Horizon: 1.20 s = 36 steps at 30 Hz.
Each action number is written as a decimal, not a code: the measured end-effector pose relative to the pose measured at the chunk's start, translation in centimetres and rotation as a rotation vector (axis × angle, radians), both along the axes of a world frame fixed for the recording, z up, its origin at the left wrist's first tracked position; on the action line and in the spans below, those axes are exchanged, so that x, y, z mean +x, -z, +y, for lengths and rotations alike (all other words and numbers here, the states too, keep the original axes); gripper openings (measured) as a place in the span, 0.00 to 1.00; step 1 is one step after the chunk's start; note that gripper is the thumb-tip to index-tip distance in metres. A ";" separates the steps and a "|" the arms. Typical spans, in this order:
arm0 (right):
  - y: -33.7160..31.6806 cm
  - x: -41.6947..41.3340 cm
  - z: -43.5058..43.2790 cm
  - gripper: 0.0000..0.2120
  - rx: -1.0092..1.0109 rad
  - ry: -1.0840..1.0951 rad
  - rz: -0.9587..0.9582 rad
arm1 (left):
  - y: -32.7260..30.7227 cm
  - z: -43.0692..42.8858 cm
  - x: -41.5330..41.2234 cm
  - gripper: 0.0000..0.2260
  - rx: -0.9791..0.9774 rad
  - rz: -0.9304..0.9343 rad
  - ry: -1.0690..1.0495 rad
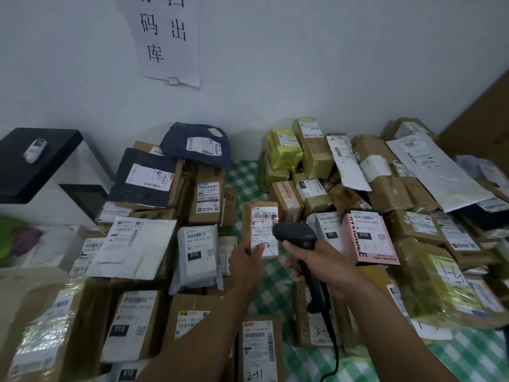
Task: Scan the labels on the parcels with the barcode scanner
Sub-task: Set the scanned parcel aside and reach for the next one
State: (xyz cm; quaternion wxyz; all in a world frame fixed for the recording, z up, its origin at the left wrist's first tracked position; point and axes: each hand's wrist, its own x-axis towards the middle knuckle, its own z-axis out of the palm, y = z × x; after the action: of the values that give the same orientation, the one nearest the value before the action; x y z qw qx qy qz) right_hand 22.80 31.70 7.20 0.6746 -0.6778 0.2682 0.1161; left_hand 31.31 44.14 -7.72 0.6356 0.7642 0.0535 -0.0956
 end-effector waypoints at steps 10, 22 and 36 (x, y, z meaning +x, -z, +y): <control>-0.1 0.9 -0.1 0.09 -0.004 0.000 0.025 | 0.4 0.1 0.6 0.10 0.021 0.029 -0.010; -0.3 5.7 -1.3 0.07 -0.118 -0.091 -0.037 | -1.7 1.6 5.6 0.20 -0.016 -0.092 0.012; 1.1 16.1 0.4 0.06 -0.184 -0.272 -0.029 | -4.4 7.0 23.3 0.15 0.447 0.016 -0.129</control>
State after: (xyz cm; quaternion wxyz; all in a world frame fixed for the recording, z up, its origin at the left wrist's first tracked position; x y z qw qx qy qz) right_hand 38.88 32.10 6.07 0.5916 -0.7683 0.1736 0.1718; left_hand 54.63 51.17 -3.29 0.4550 0.8801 0.1271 -0.0469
